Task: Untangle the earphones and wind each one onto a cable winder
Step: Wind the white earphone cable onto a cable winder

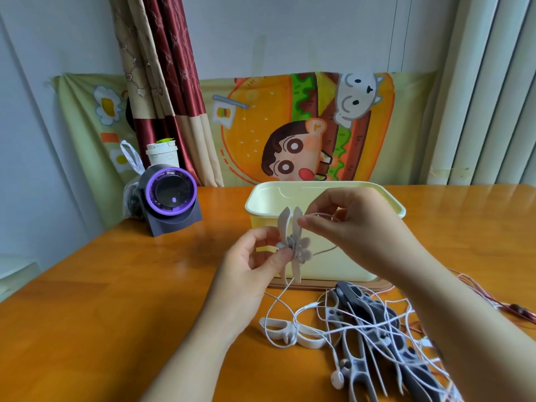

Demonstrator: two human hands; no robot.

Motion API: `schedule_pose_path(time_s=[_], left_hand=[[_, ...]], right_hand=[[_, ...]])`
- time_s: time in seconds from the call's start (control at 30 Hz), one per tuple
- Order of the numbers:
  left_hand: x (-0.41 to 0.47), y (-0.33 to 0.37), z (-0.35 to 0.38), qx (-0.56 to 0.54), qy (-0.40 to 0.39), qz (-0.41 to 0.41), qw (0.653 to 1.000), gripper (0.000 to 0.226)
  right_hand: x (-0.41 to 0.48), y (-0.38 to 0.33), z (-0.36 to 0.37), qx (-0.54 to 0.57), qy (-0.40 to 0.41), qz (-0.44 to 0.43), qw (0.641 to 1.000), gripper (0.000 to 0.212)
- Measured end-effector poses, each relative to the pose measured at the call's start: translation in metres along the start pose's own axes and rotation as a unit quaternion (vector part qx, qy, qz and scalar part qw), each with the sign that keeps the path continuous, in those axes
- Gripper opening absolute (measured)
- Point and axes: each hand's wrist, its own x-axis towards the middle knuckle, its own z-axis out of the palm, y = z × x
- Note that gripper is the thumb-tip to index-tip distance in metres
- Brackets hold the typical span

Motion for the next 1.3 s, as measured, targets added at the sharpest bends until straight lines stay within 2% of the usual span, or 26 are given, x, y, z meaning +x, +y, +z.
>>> schedule_pose_path(time_s=[0.17, 0.3, 0.43, 0.53, 0.6, 0.73, 0.8, 0.9, 1.07, 1.17, 1.23, 1.3], left_hand=[[-0.002, 0.0, -0.002, 0.015, -0.02, 0.006, 1.0, 0.029], [-0.004, 0.002, -0.001, 0.064, -0.046, 0.009, 0.997, 0.023], [-0.005, 0.007, -0.002, 0.064, -0.094, 0.006, 0.994, 0.026], [-0.004, 0.008, -0.003, -0.054, -0.119, 0.004, 0.991, 0.027], [-0.002, 0.006, -0.004, -0.172, -0.137, -0.004, 0.976, 0.041], [0.004, -0.001, -0.007, -0.338, -0.097, -0.041, 0.935, 0.055], [0.008, -0.002, -0.008, -0.372, -0.028, -0.075, 0.925, 0.063], [0.01, -0.001, -0.009, -0.383, 0.081, -0.121, 0.912, 0.039], [0.008, -0.001, -0.008, -0.366, 0.141, -0.128, 0.911, 0.024], [0.009, -0.006, -0.011, -0.309, 0.166, -0.111, 0.93, 0.02], [0.009, -0.01, -0.015, -0.224, 0.168, -0.087, 0.956, 0.028], [0.008, -0.011, -0.015, -0.133, 0.154, -0.062, 0.977, 0.025]], right_hand=[[0.001, 0.0, -0.004, -0.018, 0.017, -0.014, 1.0, 0.01], [0.001, 0.0, -0.014, -0.037, -0.005, -0.036, 0.999, 0.01], [0.003, 0.006, -0.02, 0.005, -0.029, -0.03, 0.999, 0.006], [0.005, 0.015, -0.016, 0.103, -0.048, 0.02, 0.993, 0.003], [0.004, 0.021, -0.006, 0.186, -0.077, 0.071, 0.977, 0.003], [-0.002, 0.026, 0.024, 0.274, -0.141, 0.135, 0.942, 0.016], [-0.004, 0.021, 0.032, 0.239, -0.14, 0.128, 0.952, 0.023], [-0.007, 0.013, 0.034, 0.092, -0.15, 0.072, 0.982, 0.031], [-0.012, 0.003, 0.034, -0.033, -0.204, 0.02, 0.978, 0.02], [-0.014, -0.003, 0.025, -0.087, -0.217, 0.009, 0.972, 0.023], [-0.014, -0.008, 0.016, -0.102, -0.216, 0.0, 0.971, 0.022], [-0.013, -0.014, 0.008, -0.098, -0.198, -0.01, 0.975, 0.021]])
